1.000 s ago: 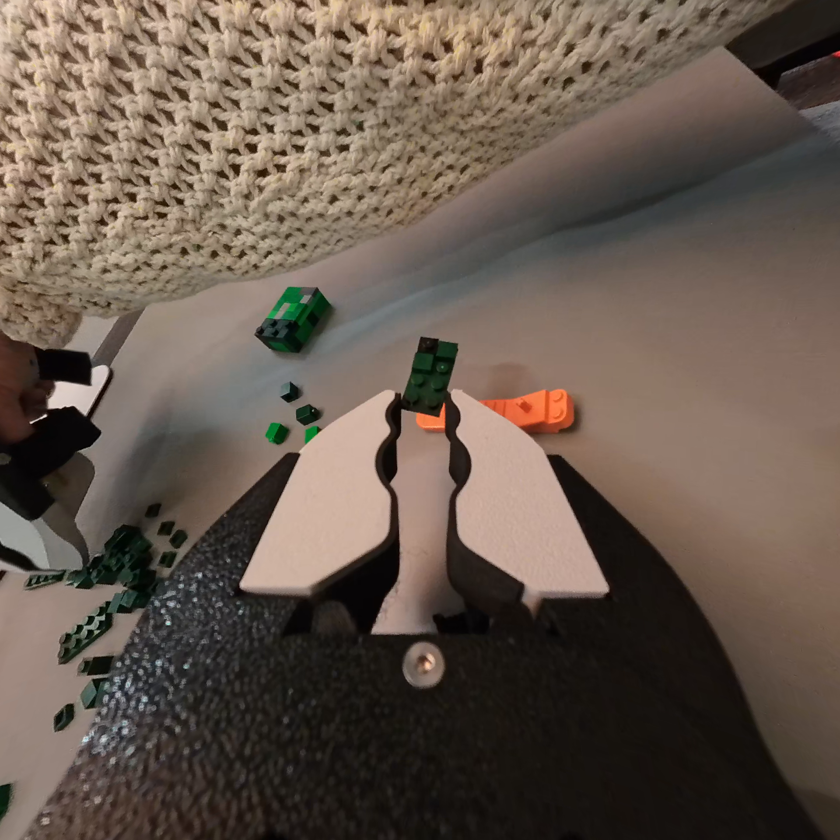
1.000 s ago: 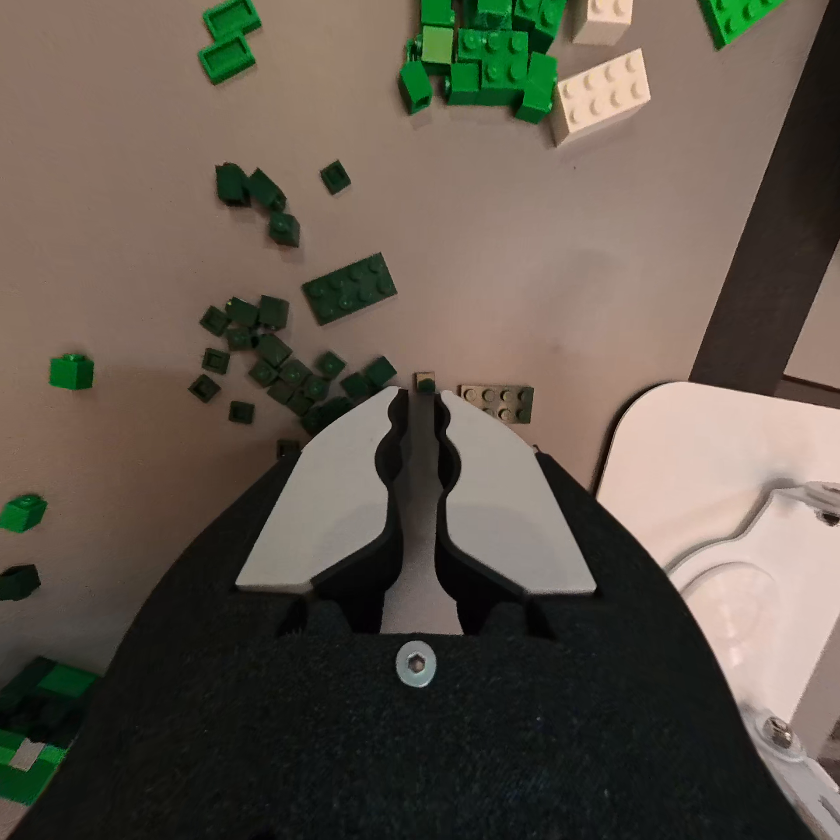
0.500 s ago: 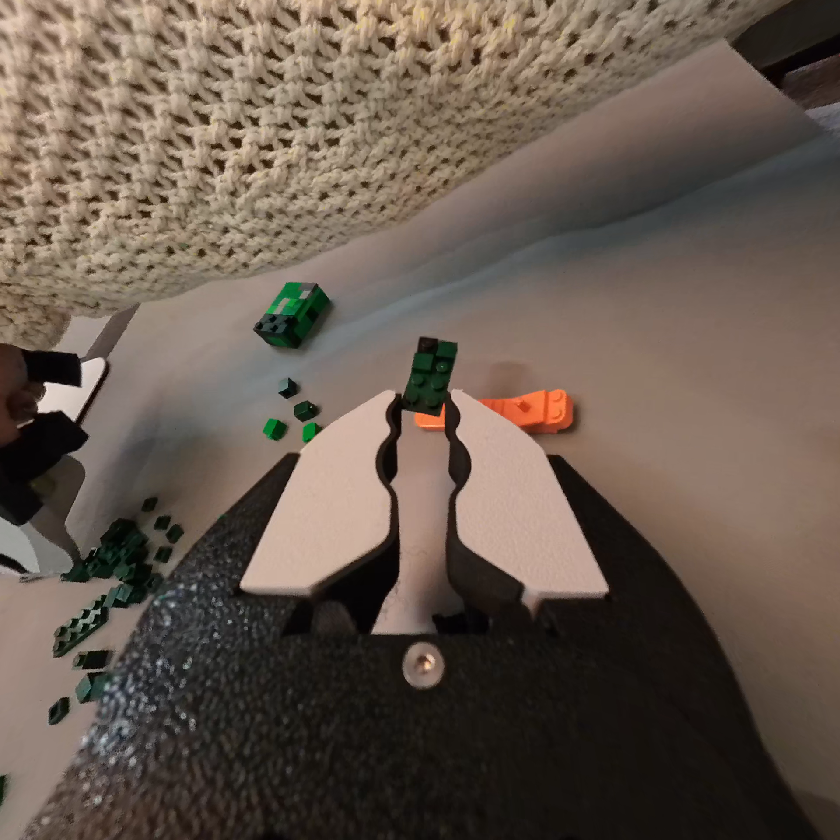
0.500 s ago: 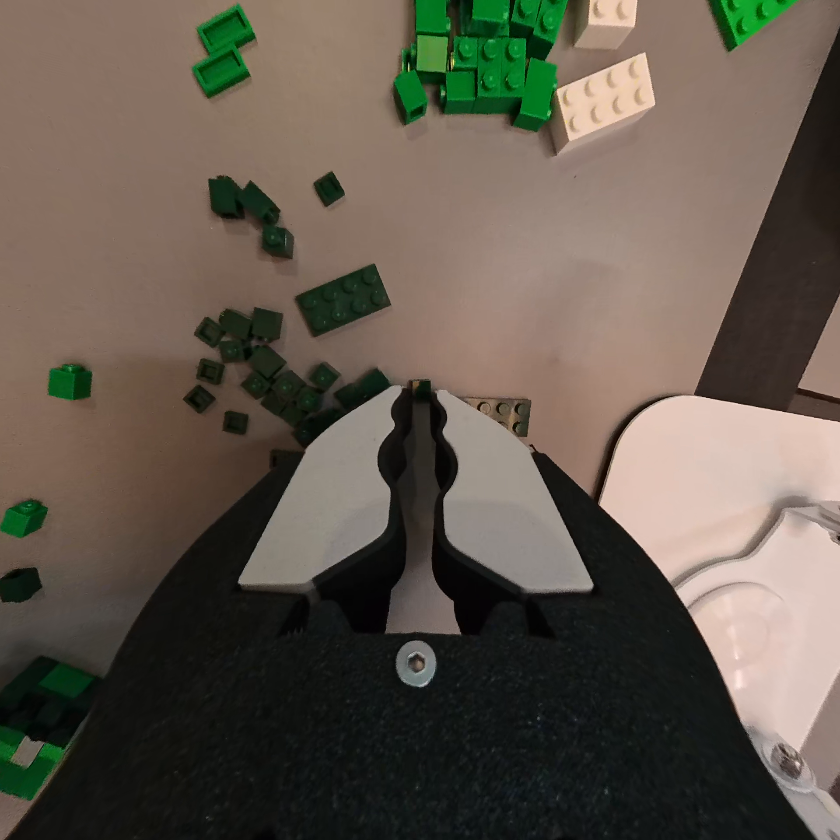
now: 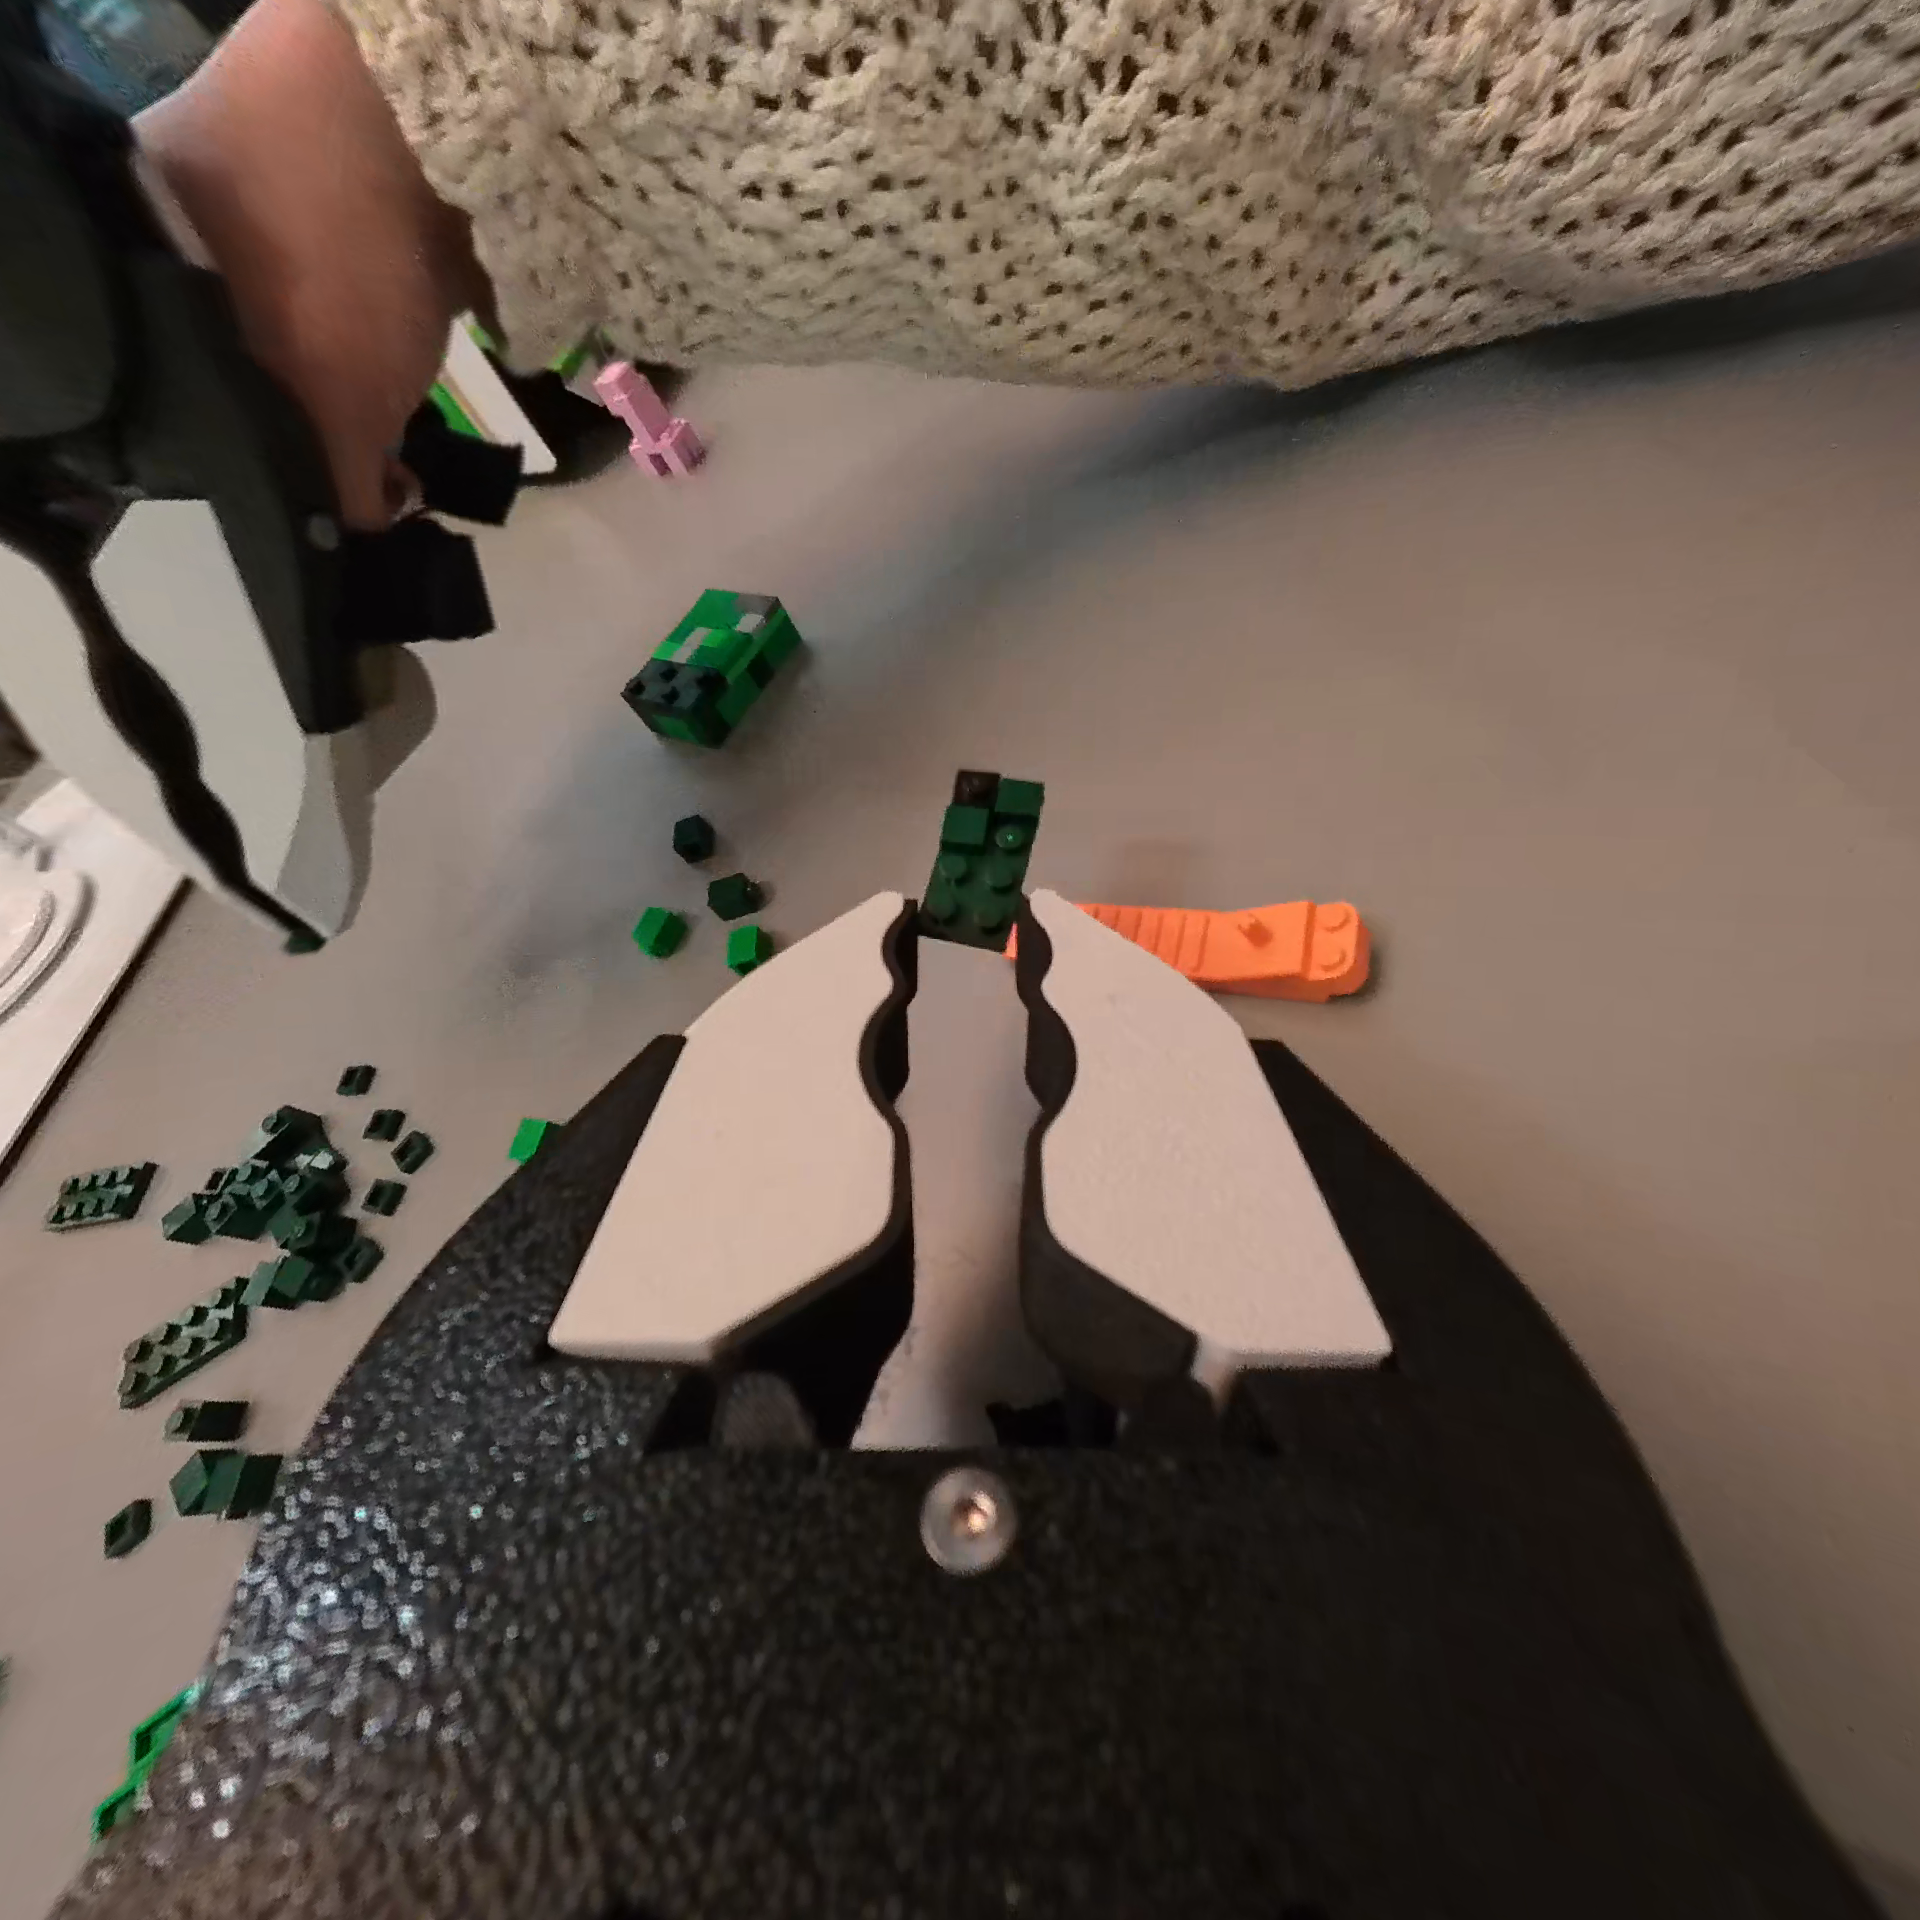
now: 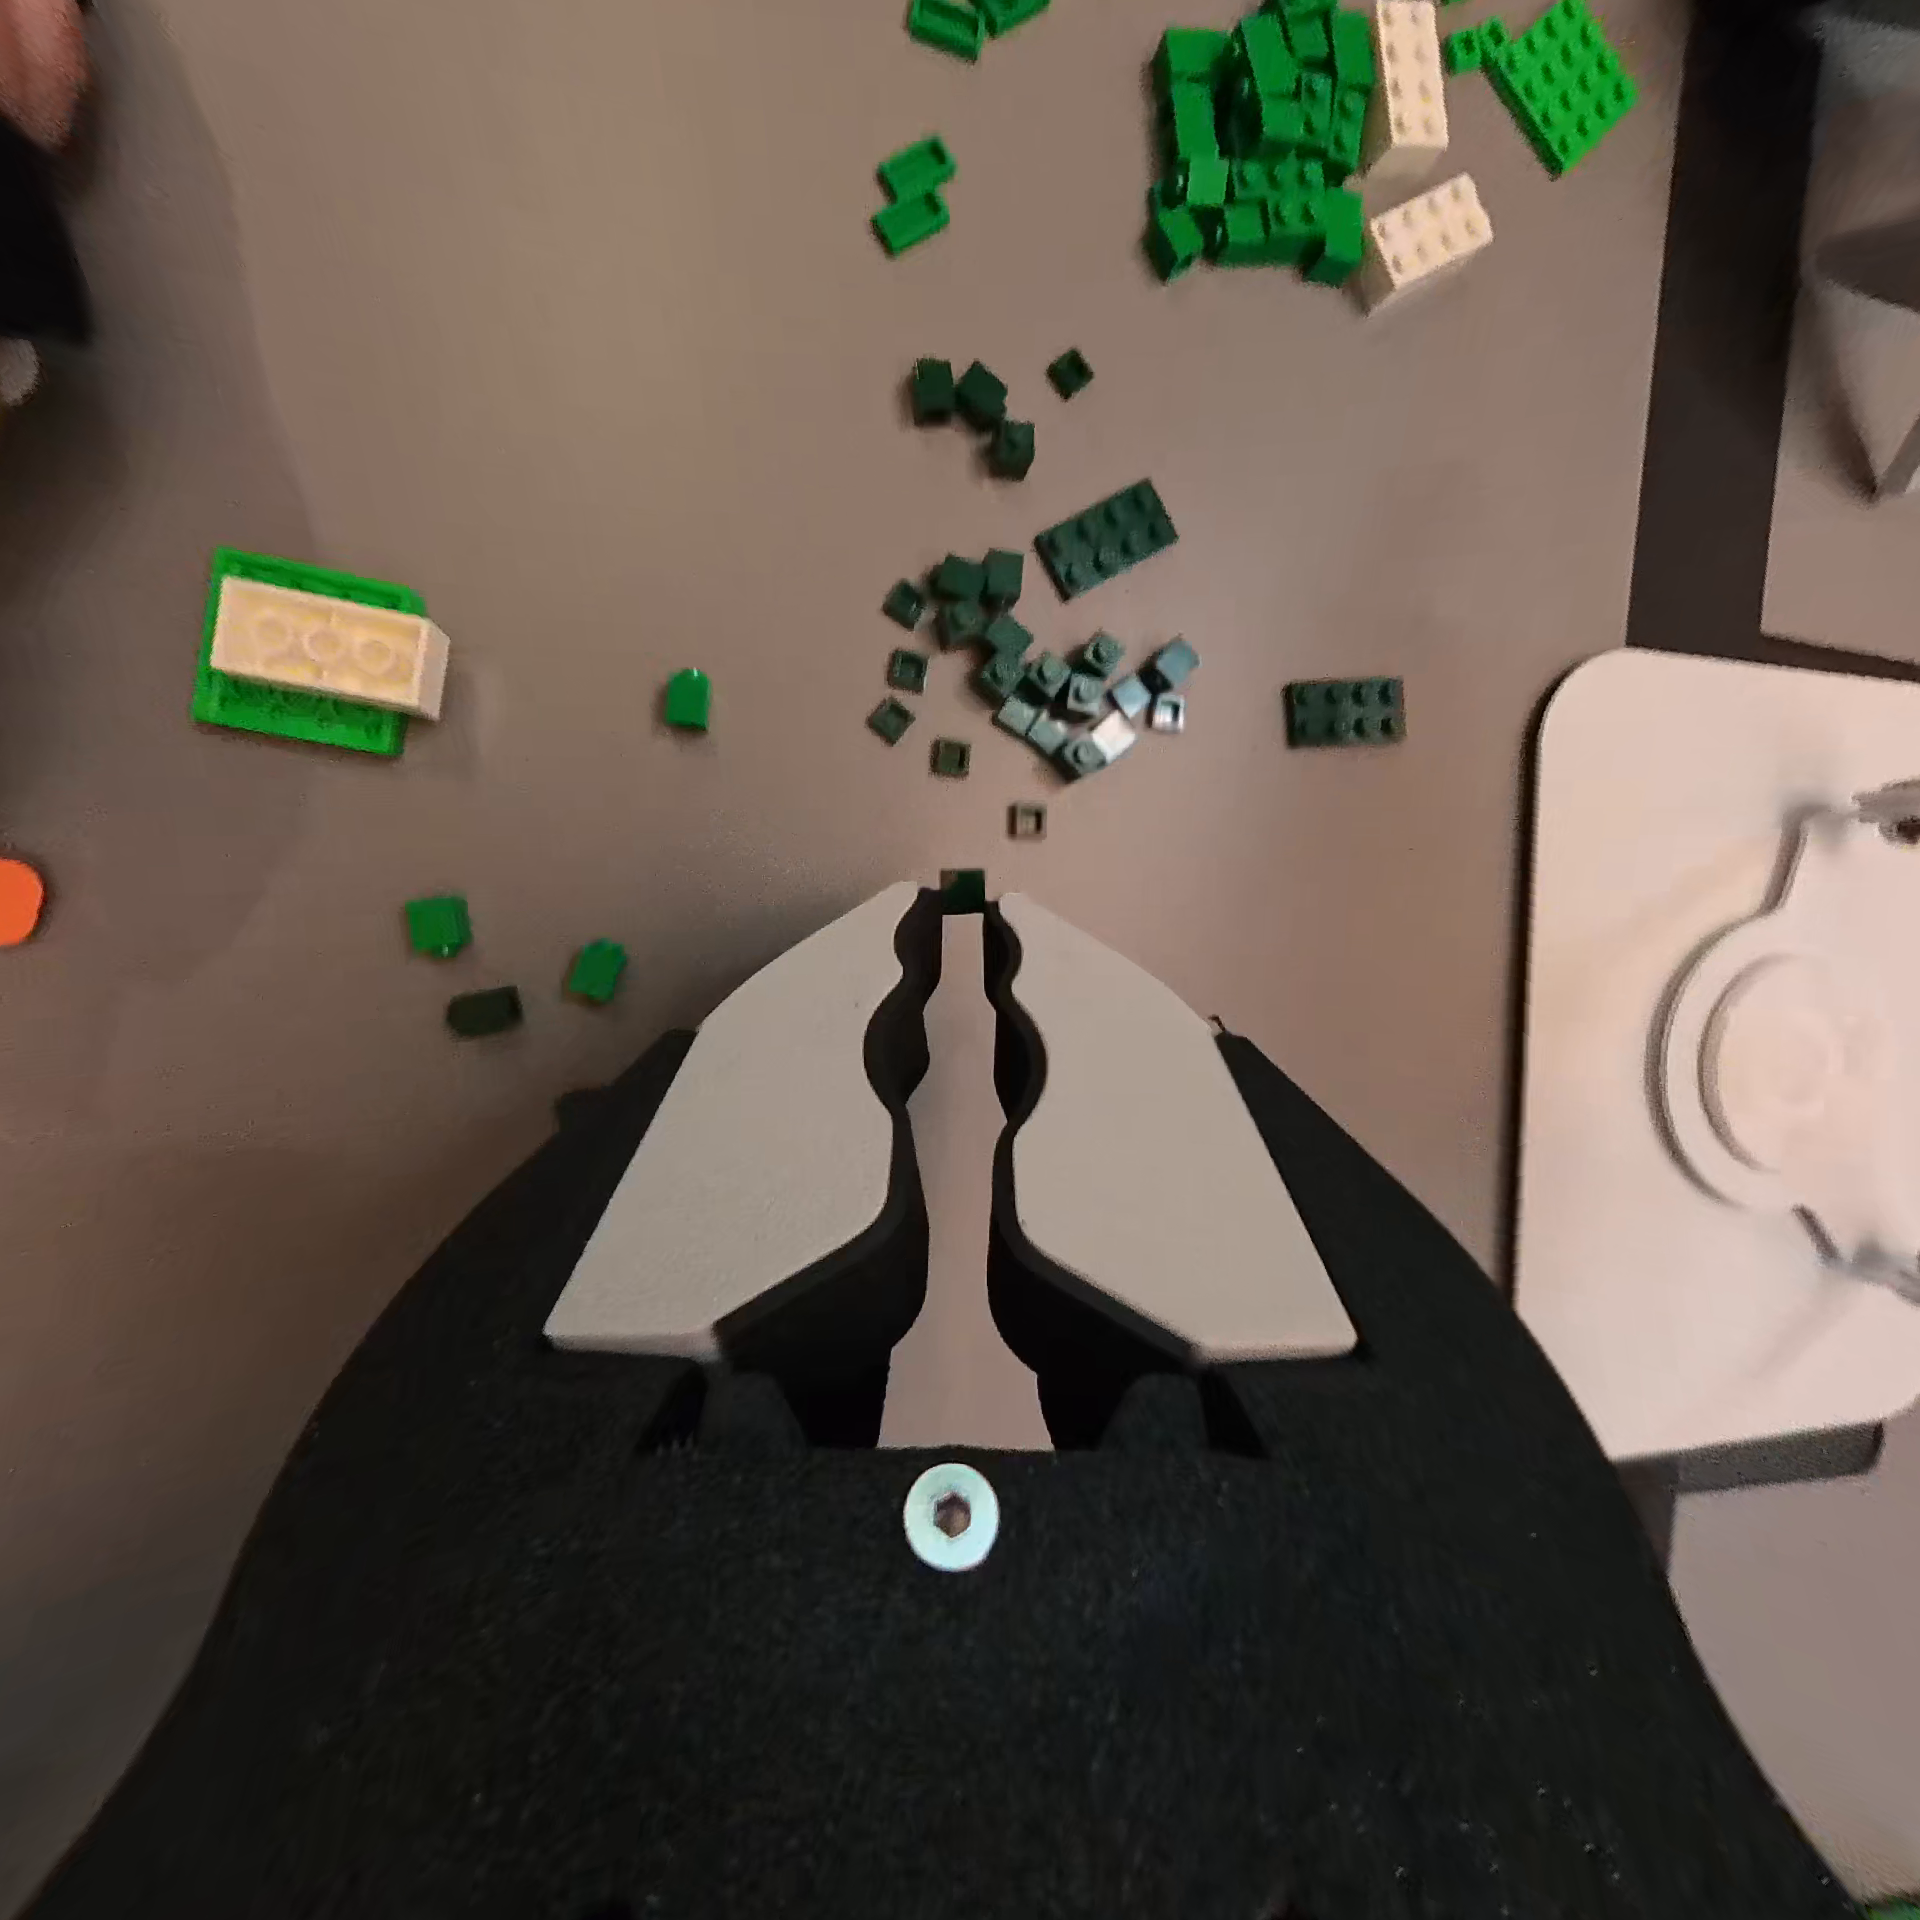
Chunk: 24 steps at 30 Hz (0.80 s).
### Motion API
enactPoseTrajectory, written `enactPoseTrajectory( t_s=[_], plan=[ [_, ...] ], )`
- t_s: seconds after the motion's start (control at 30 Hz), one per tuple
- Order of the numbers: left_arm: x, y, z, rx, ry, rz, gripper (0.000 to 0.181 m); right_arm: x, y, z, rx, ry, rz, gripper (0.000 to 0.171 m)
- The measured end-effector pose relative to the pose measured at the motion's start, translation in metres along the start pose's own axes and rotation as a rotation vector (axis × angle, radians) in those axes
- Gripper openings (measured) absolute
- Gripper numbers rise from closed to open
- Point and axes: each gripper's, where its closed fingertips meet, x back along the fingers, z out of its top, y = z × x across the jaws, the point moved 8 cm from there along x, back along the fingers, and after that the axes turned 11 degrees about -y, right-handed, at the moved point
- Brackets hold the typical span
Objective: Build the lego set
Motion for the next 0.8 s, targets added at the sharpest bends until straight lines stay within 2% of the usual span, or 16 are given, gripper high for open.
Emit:
enactPoseTrajectory(
  t_s=[0.27,0.53,0.8],
  plan=[
    [-0.001,0.002,0.0,-0.013,-0.008,-0.005,0.017,-0.019,0.015,-0.011,-0.035,-0.113,-0.091,0.007],
    [-0.002,0.003,-0.001,-0.016,-0.012,-0.006,0.017,-0.04,0.027,-0.003,-0.007,-0.181,-0.035,0.007],
    [-0.002,0.004,-0.001,-0.013,-0.008,-0.007,0.018,-0.044,0.03,0.002,-0.017,-0.197,0.005,0.007]
  ],
)
